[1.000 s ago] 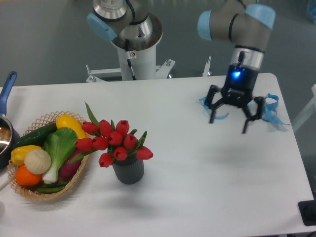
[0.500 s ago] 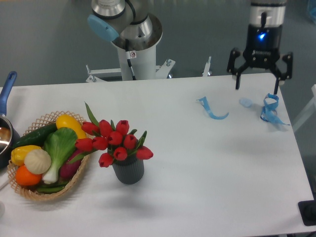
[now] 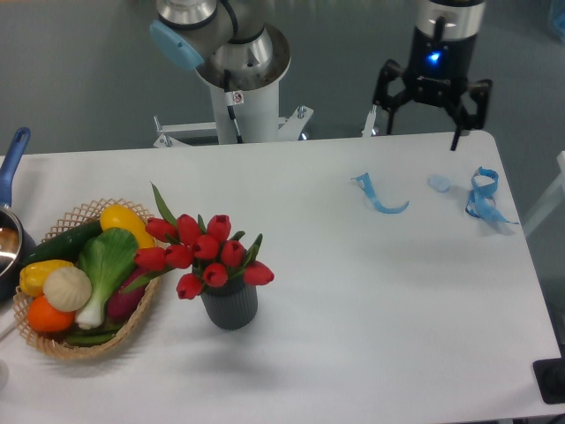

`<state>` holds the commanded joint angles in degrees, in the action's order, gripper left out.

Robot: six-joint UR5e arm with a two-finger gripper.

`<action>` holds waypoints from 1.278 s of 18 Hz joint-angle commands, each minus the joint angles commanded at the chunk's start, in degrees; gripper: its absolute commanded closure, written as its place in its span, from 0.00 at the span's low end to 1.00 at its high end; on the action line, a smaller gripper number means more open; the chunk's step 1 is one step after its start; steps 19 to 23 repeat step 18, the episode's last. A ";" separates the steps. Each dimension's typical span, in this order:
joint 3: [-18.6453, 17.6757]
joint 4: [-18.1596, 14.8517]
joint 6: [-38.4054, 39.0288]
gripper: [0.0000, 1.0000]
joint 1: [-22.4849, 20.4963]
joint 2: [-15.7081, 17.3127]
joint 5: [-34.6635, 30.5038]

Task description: Insert the flowers into the vase

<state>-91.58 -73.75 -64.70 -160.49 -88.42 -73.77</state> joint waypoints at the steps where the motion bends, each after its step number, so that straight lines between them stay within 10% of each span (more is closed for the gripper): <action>1: -0.09 1.05 0.71 0.00 0.00 -0.09 2.20; 4: -3.68 4.38 0.72 0.00 0.00 0.79 2.84; 8: -9.93 18.70 1.15 0.00 0.00 2.37 2.40; 23: -10.29 16.00 0.81 0.00 0.35 3.17 -2.00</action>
